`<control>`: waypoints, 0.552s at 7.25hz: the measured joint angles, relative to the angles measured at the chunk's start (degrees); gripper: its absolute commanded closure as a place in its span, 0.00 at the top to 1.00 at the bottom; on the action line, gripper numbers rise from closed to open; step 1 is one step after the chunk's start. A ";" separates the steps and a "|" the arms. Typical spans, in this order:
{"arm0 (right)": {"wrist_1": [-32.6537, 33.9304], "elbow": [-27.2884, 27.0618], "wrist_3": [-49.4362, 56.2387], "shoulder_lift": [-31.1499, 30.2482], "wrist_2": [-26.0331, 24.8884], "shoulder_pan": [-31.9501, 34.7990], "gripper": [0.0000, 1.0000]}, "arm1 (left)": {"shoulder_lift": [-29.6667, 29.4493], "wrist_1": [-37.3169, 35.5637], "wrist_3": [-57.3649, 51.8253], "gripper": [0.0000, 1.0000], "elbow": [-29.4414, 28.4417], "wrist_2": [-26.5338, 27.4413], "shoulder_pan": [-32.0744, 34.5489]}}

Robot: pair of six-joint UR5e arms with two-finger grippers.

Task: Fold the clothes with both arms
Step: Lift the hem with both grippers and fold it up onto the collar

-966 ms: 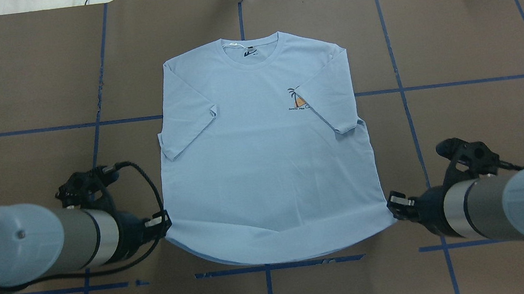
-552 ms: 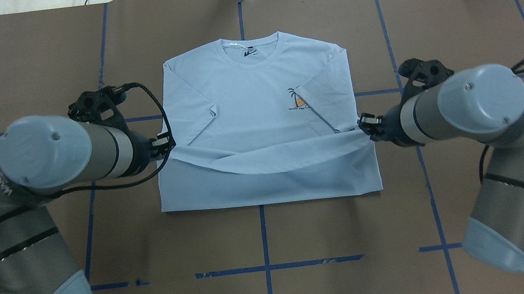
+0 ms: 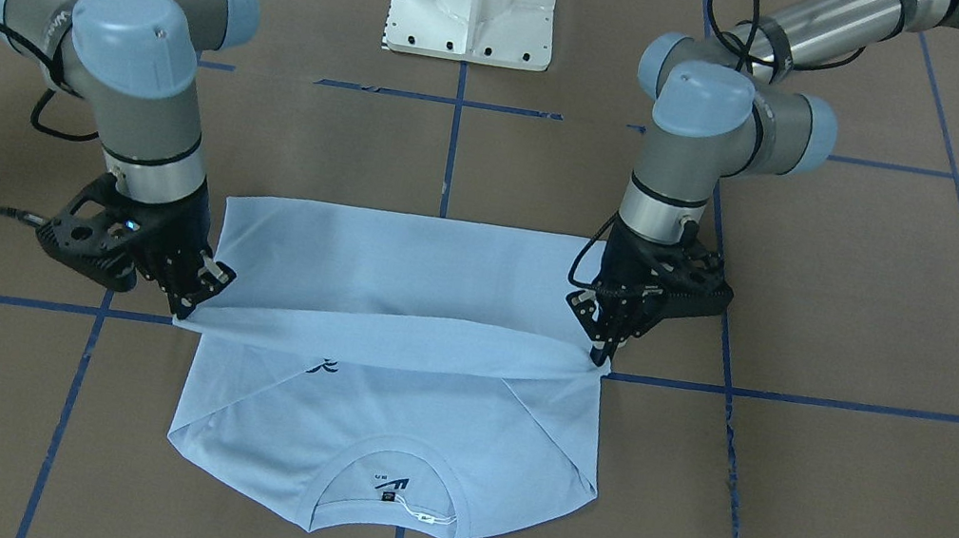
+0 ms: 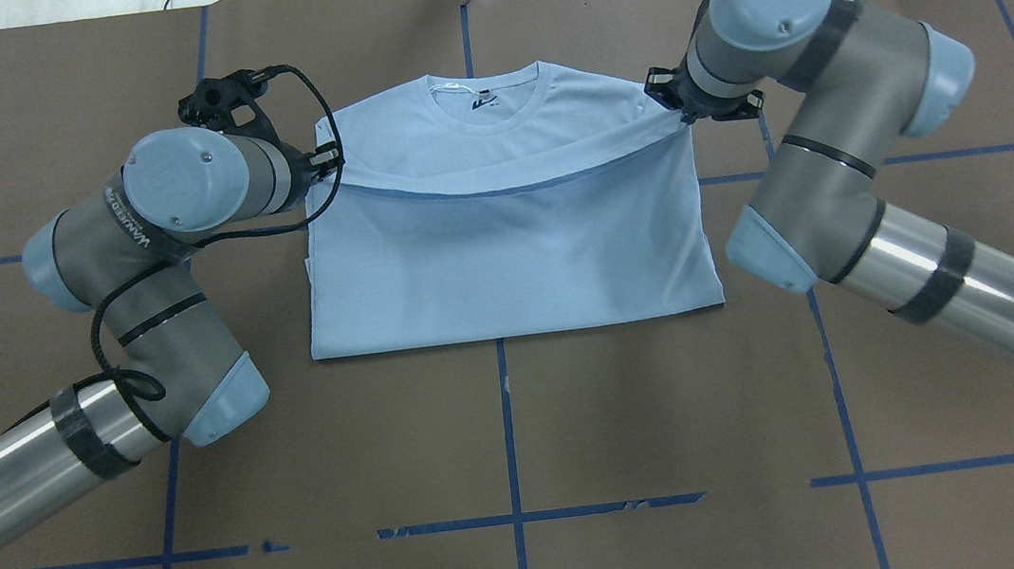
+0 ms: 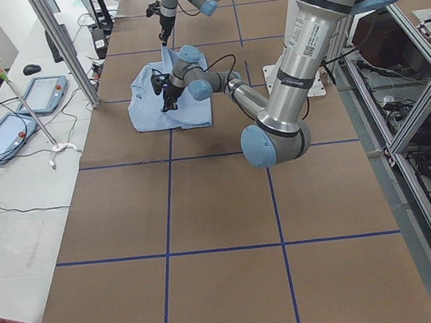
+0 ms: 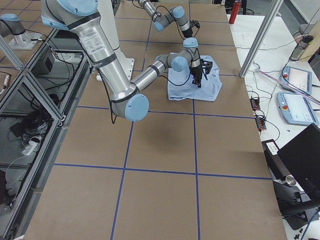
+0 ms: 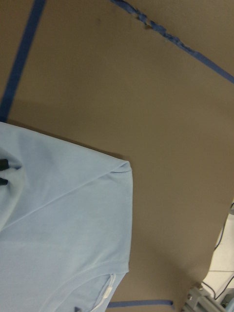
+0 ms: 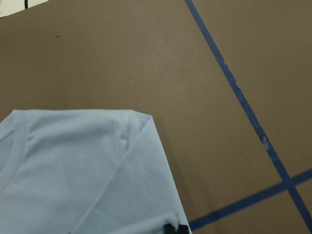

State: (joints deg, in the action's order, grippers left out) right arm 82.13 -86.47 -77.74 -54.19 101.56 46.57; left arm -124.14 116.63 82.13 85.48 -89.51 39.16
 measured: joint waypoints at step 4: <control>-11.56 19.34 2.48 6.56 -0.46 1.37 0.00 | -3.73 10.27 -3.70 0.00 -12.17 1.97 1.72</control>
State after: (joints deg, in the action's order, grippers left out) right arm 70.58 -67.13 -75.26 -47.63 101.09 47.93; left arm -127.88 126.90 78.44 73.31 -87.54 40.88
